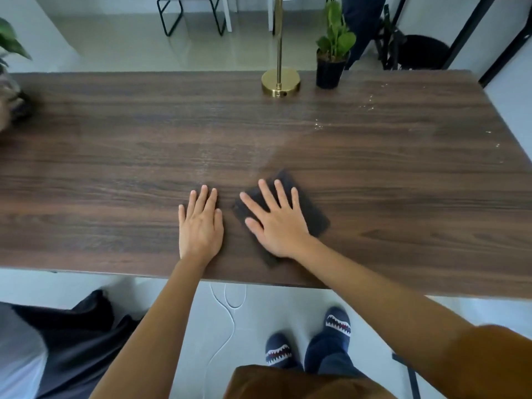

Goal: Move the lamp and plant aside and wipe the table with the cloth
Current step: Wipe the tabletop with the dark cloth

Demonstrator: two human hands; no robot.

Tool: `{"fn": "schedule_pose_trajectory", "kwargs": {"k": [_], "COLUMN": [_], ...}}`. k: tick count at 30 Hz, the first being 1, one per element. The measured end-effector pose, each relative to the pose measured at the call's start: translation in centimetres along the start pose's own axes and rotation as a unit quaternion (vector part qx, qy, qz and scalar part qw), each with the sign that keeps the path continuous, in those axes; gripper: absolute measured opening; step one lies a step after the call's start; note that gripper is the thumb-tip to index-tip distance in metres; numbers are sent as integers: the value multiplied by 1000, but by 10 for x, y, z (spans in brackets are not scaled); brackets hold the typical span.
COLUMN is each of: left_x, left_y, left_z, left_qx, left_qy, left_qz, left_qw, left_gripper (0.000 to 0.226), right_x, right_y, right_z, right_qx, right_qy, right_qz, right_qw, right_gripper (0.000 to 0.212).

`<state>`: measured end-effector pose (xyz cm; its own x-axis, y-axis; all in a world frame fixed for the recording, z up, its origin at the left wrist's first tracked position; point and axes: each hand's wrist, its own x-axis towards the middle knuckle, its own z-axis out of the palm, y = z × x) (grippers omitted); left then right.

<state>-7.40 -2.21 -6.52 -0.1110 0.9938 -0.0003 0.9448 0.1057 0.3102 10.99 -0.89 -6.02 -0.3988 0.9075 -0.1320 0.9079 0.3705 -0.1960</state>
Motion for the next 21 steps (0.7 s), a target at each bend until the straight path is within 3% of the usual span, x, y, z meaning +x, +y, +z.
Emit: {"fn": "schedule_pose_trajectory", "kwargs": {"k": [3, 5, 8, 10, 12, 14, 17, 21], "left_x": [2, 2, 2, 1, 1, 1, 9, 32], "left_y": [-1, -1, -2, 1, 3, 4, 11, 62], "left_z": [2, 4, 6, 6, 5, 5, 4, 10], "left_qx": [-4, 2, 5, 7, 12, 13, -10, -45], "left_qy": [4, 8, 15, 14, 8, 8, 16, 26], "left_qz": [-7, -3, -5, -6, -4, -7, -32, 0], "left_qw": [1000, 1000, 1000, 1000, 1000, 1000, 999, 999], "left_gripper": [51, 51, 51, 52, 52, 51, 50, 50], "right_x": [-81, -122, -134, -97, -33, 29, 66, -10], "right_y": [35, 92, 178, 217, 226, 206, 139, 100], "right_z": [11, 7, -16, -33, -49, -56, -43, -15], "right_qx": [-20, -30, -40, -16, 32, 54, 44, 7], "right_qy": [17, 26, 23, 33, 41, 29, 13, 29], "right_qz": [-95, -75, 87, 215, 332, 374, 254, 49], "right_qw": [995, 996, 995, 976, 942, 925, 966, 998], "right_gripper": [53, 53, 56, 58, 59, 61, 60, 57]}}
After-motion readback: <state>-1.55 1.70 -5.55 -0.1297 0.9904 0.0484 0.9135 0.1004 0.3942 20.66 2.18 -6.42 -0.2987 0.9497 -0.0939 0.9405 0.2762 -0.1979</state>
